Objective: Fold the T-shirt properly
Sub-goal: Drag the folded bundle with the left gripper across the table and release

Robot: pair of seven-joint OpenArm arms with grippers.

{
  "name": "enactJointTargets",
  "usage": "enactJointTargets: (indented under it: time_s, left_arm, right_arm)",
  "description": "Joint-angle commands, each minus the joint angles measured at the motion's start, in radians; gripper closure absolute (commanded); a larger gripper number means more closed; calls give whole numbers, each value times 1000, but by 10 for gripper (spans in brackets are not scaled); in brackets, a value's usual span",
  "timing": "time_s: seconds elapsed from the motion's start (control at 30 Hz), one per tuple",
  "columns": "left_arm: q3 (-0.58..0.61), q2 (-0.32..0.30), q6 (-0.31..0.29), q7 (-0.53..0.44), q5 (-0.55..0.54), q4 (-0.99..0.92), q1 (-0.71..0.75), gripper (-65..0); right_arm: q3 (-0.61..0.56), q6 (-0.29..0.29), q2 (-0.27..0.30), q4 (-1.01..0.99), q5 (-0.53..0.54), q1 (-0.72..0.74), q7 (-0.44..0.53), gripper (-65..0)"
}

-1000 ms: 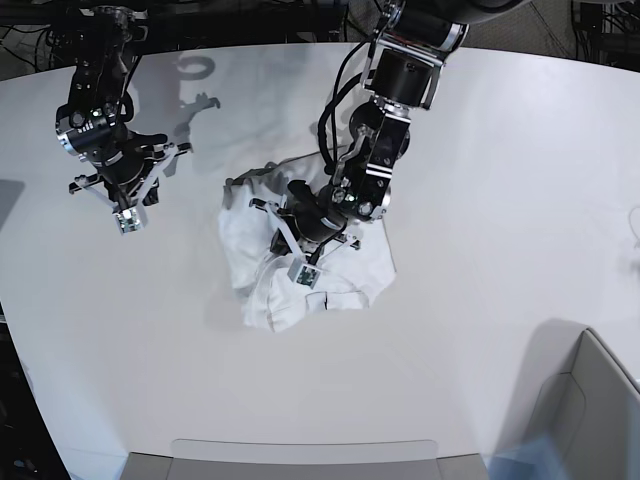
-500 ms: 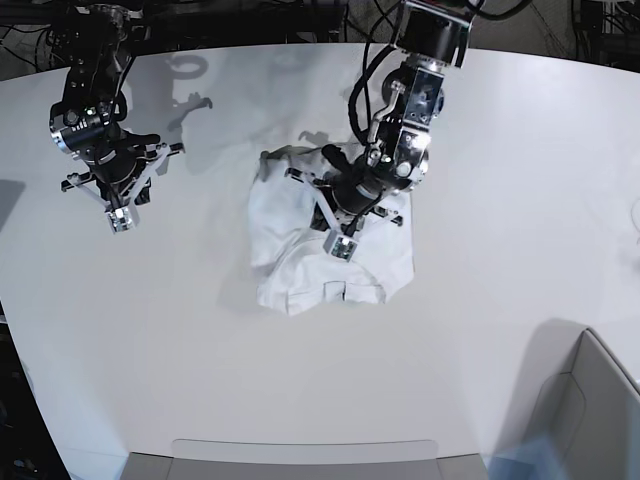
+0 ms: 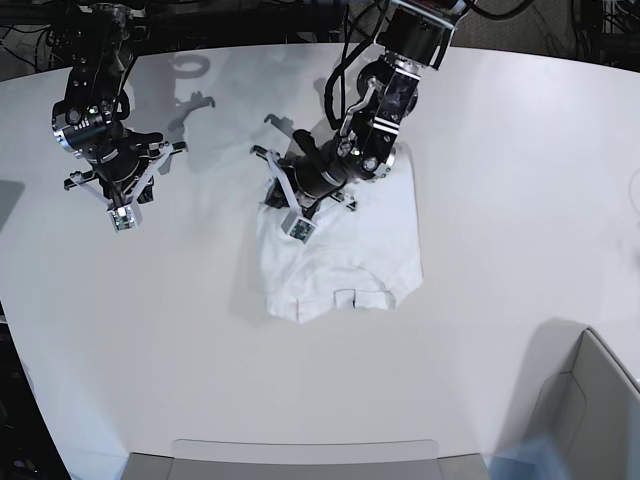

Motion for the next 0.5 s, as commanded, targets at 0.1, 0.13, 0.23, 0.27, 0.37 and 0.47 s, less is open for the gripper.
enactJointTargets:
  time_s: [0.1, 0.13, 0.23, 0.27, 0.37, 0.47]
  left_arm:
    - [-32, -123, 31, 31, 43, 4, 0, 0]
    - [-32, -155, 31, 31, 43, 3, -2, 0]
    - [-32, -237, 30, 31, 43, 3, -3, 0]
    - [-32, -258, 30, 31, 43, 3, -3, 0]
    - [-33, -321, 30, 31, 43, 3, -5, 0]
    - [-45, -347, 30, 31, 43, 3, -23, 0]
  right_arm:
    - [6, 1, 13, 20, 0, 8, 21, 0]
    - [6, 1, 13, 20, 0, 8, 21, 0]
    - [6, 1, 13, 20, 0, 8, 21, 0]
    - [6, 1, 13, 20, 0, 8, 21, 0]
    - [6, 1, 11, 20, 1, 8, 21, 0]
    - [4, 1, 10, 20, 24, 8, 19, 0]
